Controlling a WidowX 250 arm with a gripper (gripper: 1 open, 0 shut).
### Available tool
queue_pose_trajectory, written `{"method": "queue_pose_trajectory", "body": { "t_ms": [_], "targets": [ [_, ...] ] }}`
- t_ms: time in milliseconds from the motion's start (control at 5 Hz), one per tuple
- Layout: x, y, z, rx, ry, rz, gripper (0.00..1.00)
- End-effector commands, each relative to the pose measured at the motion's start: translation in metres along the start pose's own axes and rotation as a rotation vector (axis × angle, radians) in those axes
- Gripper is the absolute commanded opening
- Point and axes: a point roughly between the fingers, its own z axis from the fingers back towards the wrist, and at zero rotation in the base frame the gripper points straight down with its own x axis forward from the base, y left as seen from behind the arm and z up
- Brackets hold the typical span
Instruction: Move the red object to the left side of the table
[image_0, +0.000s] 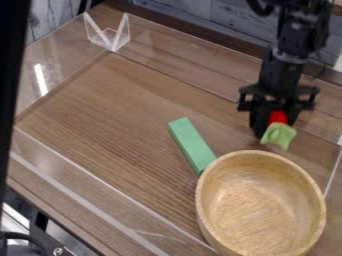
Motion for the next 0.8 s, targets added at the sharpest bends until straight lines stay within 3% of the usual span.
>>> {"method": "queue_pose_trajectory", "body": {
  "t_ms": [0,400,600],
  "targets": [
    [0.005,0.005,0.061,-0.124,-0.026,0.024,0.00],
    [0.009,0.023,0.091,-0.183,-0.011,0.139,0.00],
    [0.007,0.027,0.096,-0.197,-0.009,0.182,0.00]
  ]
}}
